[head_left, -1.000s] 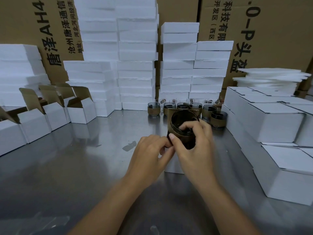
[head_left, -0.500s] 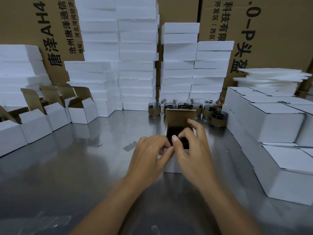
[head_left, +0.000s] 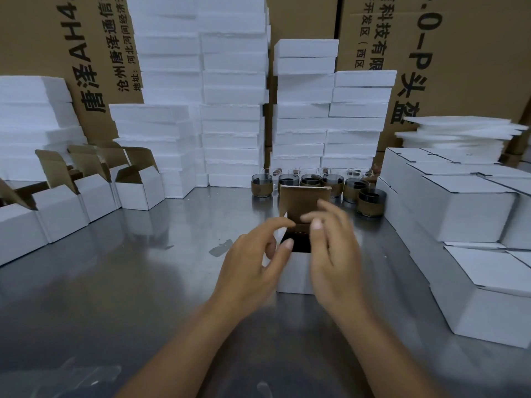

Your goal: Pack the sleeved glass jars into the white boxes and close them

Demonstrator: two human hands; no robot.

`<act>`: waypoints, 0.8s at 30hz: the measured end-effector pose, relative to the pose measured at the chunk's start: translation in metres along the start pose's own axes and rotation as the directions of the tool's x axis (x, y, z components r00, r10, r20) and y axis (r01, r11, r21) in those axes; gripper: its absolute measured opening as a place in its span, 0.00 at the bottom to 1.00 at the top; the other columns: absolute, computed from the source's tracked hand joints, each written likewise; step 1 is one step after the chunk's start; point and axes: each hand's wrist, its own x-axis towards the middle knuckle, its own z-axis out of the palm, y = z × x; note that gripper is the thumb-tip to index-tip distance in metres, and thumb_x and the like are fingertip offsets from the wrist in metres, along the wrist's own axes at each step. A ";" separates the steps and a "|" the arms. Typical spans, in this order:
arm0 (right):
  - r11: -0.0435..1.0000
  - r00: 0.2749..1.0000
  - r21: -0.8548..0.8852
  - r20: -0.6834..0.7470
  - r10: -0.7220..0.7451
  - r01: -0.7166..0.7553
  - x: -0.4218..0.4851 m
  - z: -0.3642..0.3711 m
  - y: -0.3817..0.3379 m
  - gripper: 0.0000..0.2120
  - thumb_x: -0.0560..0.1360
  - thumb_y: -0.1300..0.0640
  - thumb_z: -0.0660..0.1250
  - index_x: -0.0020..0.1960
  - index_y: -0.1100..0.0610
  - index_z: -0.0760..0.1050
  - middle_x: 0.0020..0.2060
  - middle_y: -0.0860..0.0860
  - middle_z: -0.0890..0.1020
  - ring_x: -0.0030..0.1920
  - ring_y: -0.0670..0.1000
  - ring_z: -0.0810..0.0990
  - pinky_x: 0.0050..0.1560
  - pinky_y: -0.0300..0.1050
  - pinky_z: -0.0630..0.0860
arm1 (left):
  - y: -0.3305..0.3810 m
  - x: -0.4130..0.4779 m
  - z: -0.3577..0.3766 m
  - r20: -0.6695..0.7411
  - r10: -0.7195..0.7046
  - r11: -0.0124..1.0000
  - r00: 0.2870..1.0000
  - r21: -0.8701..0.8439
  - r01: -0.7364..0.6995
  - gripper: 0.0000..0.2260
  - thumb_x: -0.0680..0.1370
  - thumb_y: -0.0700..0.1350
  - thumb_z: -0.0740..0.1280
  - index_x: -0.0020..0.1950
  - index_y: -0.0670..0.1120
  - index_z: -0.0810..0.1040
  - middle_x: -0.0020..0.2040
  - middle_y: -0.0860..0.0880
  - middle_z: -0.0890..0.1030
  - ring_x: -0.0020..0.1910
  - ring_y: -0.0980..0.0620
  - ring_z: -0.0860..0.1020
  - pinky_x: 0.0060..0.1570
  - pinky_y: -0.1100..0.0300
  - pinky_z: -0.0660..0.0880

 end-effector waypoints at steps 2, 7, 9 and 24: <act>0.972 0.974 0.189 -0.145 0.172 -0.144 0.004 -0.001 -0.004 0.09 0.79 0.54 0.54 0.53 0.46 0.71 0.54 0.39 0.73 0.55 0.30 0.69 0.52 0.23 0.65 | 0.003 0.001 0.001 -0.039 -0.107 0.987 0.993 -0.124 0.102 0.11 0.78 0.52 0.61 0.55 0.69 0.66 0.36 0.55 0.73 0.39 0.55 0.74 0.40 0.70 0.70; 0.729 0.793 0.376 0.026 0.608 -0.572 0.012 -0.004 0.003 0.16 0.77 0.58 0.63 0.64 0.51 0.68 0.58 0.48 0.74 0.58 0.47 0.73 0.56 0.42 0.69 | 0.005 0.008 0.006 0.088 -0.445 0.832 0.891 -0.327 0.448 0.16 0.78 0.53 0.61 0.62 0.67 0.62 0.46 0.58 0.73 0.45 0.61 0.74 0.36 0.81 0.68; 0.693 0.768 0.372 0.097 0.633 -0.618 0.011 -0.002 0.005 0.19 0.77 0.58 0.63 0.67 0.52 0.67 0.53 0.45 0.76 0.50 0.44 0.76 0.50 0.39 0.71 | 0.004 0.010 0.007 0.177 -0.525 0.760 0.833 -0.343 0.552 0.21 0.78 0.55 0.61 0.69 0.61 0.59 0.55 0.55 0.72 0.48 0.59 0.73 0.32 0.79 0.69; 0.803 0.885 0.376 0.147 0.441 -0.463 0.011 0.002 0.012 0.25 0.76 0.69 0.60 0.57 0.39 0.71 0.36 0.37 0.79 0.39 0.28 0.76 0.32 0.21 0.68 | -0.002 0.011 0.005 0.253 -0.433 0.718 0.865 -0.483 0.500 0.22 0.79 0.43 0.63 0.60 0.70 0.64 0.54 0.65 0.71 0.55 0.65 0.72 0.41 0.77 0.70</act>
